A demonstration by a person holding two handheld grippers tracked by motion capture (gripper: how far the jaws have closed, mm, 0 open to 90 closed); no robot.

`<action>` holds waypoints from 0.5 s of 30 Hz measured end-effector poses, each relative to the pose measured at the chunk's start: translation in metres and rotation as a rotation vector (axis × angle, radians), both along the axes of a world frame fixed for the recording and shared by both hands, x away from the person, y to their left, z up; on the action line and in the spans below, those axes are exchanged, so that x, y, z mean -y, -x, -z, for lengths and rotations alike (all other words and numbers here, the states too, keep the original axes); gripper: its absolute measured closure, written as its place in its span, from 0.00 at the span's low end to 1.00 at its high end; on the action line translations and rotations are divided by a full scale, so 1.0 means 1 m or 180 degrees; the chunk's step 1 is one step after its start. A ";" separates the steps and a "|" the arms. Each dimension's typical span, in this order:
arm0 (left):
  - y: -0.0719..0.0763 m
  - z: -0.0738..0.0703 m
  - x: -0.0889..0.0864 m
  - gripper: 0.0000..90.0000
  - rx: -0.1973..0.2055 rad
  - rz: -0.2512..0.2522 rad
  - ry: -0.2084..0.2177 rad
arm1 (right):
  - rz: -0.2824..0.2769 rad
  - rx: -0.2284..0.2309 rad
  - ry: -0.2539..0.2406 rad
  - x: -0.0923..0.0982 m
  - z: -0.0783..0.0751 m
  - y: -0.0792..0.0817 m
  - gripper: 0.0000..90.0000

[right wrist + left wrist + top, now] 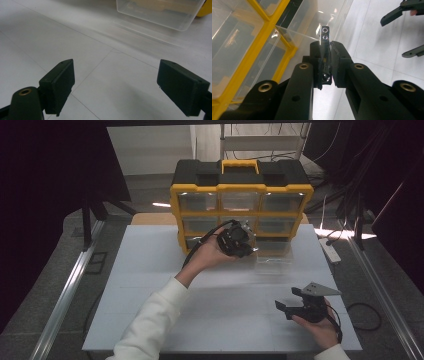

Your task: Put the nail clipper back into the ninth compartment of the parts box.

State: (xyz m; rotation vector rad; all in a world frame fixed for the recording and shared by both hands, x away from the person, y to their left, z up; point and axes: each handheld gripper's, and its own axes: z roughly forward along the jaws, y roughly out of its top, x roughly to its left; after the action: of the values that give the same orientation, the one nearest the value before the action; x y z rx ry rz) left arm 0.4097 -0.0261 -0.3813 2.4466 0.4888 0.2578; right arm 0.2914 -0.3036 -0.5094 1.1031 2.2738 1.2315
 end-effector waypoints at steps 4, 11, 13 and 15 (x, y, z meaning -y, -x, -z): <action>-0.002 0.000 0.005 0.89 0.0004 0.0025 -0.0002 | 0.0005 0.0005 0.0011 0.000 0.000 0.000 0.17; -0.008 -0.004 0.013 0.89 -0.0006 0.0058 0.0008 | 0.0000 0.0001 0.0020 0.000 0.000 0.000 0.17; -0.010 -0.005 0.016 0.89 -0.0007 0.0055 -0.0001 | 0.0001 -0.0002 0.0021 0.000 0.000 0.000 0.17; -0.013 -0.005 0.019 0.89 -0.0014 0.0055 -0.0002 | 0.0000 -0.0003 0.0022 0.000 0.000 0.000 0.17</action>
State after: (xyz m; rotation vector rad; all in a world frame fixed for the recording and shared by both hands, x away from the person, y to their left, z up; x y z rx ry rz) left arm 0.4225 -0.0456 -0.3758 2.4514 0.4693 0.2453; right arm 0.2917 -0.3034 -0.5099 1.1017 2.2769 1.2225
